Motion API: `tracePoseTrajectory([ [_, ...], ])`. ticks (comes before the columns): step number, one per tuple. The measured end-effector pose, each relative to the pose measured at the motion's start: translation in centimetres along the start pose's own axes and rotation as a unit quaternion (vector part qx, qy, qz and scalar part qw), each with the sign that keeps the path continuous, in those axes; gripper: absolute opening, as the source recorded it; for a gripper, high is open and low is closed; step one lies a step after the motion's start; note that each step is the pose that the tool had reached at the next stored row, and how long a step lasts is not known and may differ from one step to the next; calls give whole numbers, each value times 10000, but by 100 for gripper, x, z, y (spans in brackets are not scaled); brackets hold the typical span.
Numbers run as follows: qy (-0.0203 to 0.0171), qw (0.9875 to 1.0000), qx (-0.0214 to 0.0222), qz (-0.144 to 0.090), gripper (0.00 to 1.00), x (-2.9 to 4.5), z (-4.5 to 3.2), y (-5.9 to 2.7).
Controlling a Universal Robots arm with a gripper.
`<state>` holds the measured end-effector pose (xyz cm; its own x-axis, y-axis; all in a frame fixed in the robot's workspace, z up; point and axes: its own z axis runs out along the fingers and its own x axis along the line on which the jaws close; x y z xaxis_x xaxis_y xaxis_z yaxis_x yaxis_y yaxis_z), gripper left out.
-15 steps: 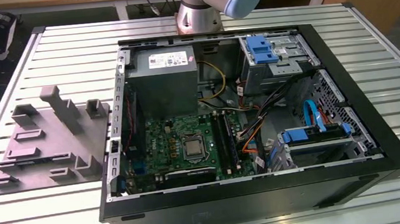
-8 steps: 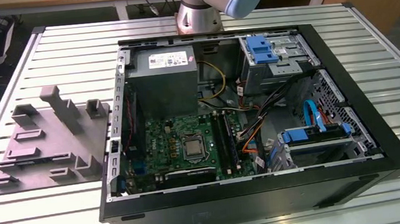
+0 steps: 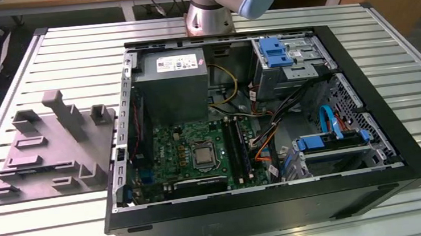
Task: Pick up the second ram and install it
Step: 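Reach for the second ram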
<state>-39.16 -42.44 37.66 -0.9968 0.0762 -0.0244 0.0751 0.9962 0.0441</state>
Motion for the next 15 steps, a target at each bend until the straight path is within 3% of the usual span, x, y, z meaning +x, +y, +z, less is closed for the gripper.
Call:
tracePoseTrajectory([
  [15, 0, 10000, 0, 0, 10, -10, 141, -254],
])
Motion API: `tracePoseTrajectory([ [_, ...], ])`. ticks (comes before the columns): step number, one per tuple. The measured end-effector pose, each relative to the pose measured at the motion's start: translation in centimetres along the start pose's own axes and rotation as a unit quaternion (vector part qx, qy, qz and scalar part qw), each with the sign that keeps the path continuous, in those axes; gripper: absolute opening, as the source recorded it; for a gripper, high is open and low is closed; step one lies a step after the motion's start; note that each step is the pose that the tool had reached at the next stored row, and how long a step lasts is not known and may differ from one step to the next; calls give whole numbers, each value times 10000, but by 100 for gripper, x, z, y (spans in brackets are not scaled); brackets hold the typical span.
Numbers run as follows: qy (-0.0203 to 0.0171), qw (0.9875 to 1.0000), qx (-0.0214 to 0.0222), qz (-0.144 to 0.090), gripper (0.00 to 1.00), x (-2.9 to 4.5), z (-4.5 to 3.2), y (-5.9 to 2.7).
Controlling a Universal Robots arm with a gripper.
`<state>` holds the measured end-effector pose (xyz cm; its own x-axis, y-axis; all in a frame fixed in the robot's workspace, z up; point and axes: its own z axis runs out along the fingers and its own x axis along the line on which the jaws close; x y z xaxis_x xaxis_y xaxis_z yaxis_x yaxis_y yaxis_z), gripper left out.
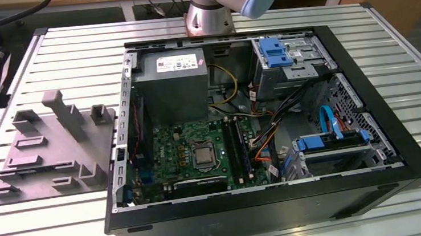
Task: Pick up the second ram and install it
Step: 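Reach for the second ram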
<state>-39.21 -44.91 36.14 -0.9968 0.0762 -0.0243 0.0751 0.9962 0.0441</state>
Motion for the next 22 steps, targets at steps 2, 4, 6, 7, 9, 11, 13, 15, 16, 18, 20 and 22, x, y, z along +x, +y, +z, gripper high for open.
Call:
tracePoseTrajectory([
  [2, 1, 10000, 0, 0, 10, 0, 18, -27],
  [4, 0, 10000, 0, 0, 10, 0, 41, -50],
  [6, 0, 10000, 0, 0, 10, 1, 62, -70],
  [7, 0, 10000, 0, 0, 10, 2, 72, -78],
  [9, 1, 10000, 0, 0, 10, 7, 92, -91],
  [11, 1, 10000, 1, 0, 10, 13, 108, -103],
  [13, 1, 10000, 0, 0, 10, 18, 125, -117],
  [15, 1, 10000, 0, 1, 10, 25, 145, -129],
  [16, 1, 10000, 0, 1, 10, 29, 157, -135],
  [18, 1, 10000, 0, 0, 10, 37, 179, -148],
  [20, 2, 10000, 0, 0, 10, 43, 201, -160],
  [22, 2, 10000, 1, 0, 10, 50, 223, -172],
])
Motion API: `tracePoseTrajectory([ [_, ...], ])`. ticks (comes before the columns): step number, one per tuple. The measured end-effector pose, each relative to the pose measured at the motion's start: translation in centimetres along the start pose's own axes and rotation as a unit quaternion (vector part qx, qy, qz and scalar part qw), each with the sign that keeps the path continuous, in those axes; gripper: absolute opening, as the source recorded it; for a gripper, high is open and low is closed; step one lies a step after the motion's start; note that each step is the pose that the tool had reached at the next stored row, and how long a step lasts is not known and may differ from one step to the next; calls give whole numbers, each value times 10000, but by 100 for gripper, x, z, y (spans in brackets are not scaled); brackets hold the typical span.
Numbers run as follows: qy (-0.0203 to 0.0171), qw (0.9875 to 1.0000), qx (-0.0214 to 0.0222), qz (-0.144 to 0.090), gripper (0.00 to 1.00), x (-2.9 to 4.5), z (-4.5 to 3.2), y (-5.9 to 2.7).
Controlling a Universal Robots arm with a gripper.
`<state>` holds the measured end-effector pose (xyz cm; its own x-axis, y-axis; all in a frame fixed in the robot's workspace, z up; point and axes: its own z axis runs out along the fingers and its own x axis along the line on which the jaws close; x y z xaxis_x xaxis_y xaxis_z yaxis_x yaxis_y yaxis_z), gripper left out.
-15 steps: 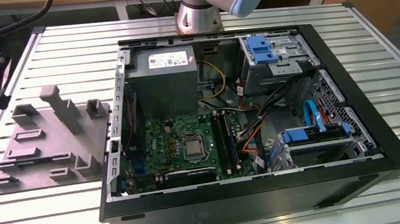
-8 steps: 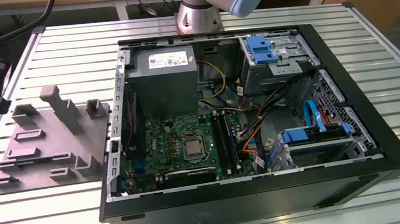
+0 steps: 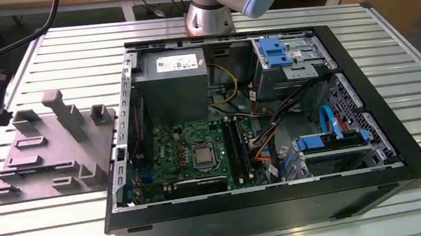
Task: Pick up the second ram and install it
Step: 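Reach for the second ram, then pick up the second ram and move it above second insertion slot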
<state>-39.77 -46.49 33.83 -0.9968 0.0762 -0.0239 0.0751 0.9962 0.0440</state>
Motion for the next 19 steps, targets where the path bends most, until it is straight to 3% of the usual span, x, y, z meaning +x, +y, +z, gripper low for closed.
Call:
tracePoseTrajectory([
  [4, -1, 10000, -1, 0, 10, 8, 35, -16],
  [19, -1, 10000, 9, 0, 10, 7, 34, -16],
])
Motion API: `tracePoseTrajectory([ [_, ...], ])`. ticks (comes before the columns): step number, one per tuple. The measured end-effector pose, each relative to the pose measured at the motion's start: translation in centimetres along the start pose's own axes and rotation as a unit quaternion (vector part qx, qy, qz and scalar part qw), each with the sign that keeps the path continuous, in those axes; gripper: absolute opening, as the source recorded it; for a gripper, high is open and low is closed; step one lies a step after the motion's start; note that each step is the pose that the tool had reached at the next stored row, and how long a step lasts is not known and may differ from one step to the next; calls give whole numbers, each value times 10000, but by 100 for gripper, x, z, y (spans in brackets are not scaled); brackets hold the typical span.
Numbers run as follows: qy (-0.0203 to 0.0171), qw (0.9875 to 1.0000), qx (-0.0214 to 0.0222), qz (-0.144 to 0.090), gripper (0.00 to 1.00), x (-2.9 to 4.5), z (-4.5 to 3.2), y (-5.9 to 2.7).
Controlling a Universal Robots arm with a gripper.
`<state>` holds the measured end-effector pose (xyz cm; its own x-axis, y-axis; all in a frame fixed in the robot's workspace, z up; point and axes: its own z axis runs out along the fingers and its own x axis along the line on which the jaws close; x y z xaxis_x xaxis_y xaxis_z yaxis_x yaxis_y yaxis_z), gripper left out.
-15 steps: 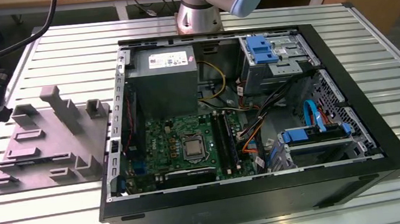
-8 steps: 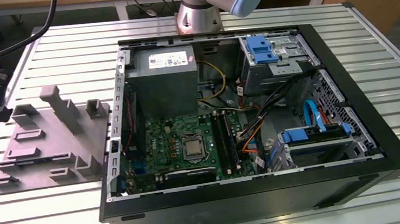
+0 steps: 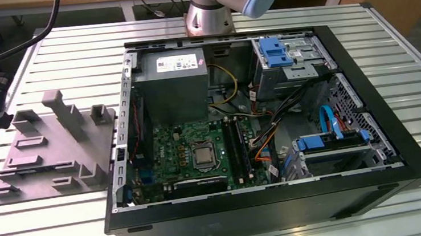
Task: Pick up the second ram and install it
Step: 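Pick up the second ram and move it above second insertion slot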
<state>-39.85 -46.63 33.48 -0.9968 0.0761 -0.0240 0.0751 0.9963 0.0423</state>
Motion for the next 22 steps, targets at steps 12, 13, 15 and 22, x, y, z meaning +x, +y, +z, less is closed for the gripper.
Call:
tracePoseTrajectory([
  [12, 37, 9961, -20, -882, 10, 0, 5, 0],
  [13, 41, 9953, -22, -972, 10, 0, 5, 0],
  [15, 49, 9933, -27, -1150, 10, 0, 6, 0],
  [22, 75, 9839, -42, -1786, 10, 0, 11, 0],
])
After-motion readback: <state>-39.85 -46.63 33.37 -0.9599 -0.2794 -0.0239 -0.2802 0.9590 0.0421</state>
